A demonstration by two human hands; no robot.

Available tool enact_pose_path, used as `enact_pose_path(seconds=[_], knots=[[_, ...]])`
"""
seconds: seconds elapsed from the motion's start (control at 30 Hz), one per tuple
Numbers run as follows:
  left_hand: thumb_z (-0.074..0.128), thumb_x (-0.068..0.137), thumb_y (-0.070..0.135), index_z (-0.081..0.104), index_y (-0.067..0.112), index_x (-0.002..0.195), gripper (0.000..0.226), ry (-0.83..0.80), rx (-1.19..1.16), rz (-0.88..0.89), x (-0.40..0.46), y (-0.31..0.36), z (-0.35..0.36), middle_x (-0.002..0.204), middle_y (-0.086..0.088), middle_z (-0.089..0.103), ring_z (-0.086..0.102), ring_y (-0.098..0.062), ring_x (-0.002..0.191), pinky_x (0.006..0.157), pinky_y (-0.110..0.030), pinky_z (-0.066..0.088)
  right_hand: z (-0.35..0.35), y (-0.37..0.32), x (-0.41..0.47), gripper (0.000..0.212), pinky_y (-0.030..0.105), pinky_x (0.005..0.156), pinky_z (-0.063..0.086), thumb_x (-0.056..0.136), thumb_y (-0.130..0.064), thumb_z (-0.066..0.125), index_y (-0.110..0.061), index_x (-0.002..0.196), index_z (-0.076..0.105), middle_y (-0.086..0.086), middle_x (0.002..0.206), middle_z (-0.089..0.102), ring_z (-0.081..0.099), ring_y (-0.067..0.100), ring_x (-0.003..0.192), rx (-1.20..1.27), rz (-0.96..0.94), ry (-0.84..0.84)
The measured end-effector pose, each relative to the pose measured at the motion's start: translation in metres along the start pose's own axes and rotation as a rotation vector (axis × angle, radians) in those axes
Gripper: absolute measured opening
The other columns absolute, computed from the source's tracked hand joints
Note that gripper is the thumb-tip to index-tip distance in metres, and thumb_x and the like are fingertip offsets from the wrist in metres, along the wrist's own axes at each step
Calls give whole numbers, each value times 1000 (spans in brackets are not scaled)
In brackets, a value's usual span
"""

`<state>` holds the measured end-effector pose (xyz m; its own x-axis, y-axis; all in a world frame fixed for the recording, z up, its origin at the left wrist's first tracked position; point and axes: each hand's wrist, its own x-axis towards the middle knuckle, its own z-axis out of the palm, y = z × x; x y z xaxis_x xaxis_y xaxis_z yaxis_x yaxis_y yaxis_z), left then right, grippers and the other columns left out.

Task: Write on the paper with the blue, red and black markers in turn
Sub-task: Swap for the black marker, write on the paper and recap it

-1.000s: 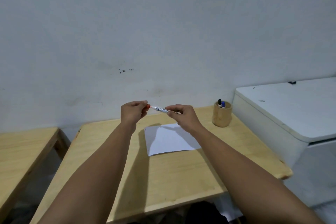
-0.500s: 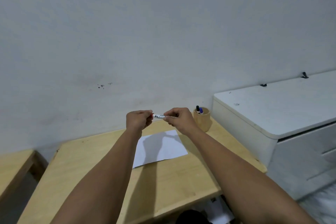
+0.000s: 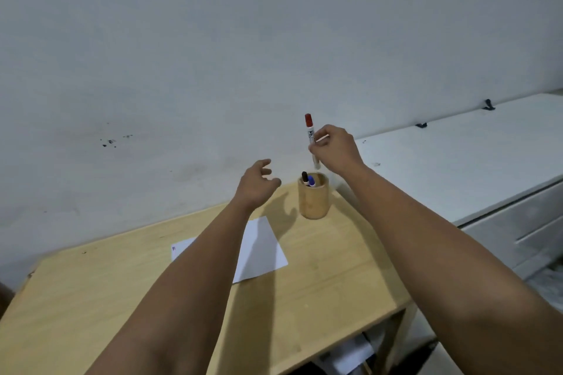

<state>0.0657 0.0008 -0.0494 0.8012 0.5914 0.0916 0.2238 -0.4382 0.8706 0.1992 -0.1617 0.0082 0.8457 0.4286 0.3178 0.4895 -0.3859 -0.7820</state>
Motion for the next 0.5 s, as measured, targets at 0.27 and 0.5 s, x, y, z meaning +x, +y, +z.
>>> enact_pose_path(seconds=[0.27, 0.5], knots=[[89, 75, 30, 25, 22, 163, 109, -227, 126, -28, 25, -24, 65, 157, -4, 45, 49, -25, 139, 107, -37, 45, 28, 52, 4, 17, 36, 79, 60, 75, -19, 77, -28, 75, 63, -9, 69, 69, 73, 25, 84, -91, 86, -103], [92, 70, 29, 53, 26, 134, 75, -188, -8, 11, 33, -32, 93, 125, 5, 67, 64, -18, 113, 93, -37, 56, 34, 62, 7, 21, 46, 93, 61, 85, -24, 71, -30, 105, 70, -12, 88, 78, 74, 18, 97, -58, 58, -166]])
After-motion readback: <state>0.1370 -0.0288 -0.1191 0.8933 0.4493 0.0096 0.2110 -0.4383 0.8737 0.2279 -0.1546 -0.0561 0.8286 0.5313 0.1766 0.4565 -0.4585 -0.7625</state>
